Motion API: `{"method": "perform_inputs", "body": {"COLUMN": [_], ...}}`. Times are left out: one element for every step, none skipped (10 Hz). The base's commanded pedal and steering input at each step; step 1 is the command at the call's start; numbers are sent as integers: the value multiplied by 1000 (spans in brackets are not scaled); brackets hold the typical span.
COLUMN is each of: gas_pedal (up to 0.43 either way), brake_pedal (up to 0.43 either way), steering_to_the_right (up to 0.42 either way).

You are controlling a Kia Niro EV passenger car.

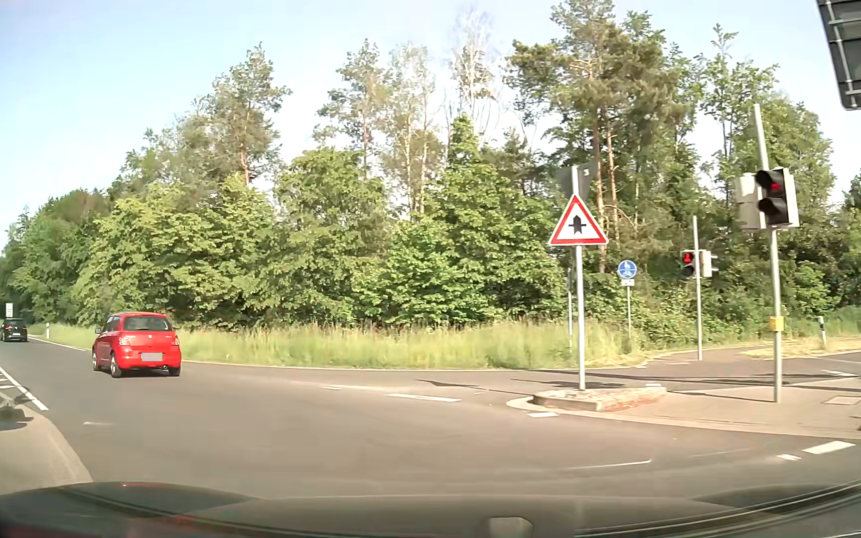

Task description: Follow the waypoints while adhering to traffic rules and regulations

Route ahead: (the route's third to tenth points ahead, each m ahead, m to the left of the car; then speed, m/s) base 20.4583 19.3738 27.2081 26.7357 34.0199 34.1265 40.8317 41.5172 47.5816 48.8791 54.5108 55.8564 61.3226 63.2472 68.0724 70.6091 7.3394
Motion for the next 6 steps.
{"method": "perform_inputs", "body": {"gas_pedal": [67, 67, 79, 79, 79, 87], "brake_pedal": [30, 30, 30, 30, 30, 30], "steering_to_the_right": [-235, -242, -247, -248, -248, -247]}}
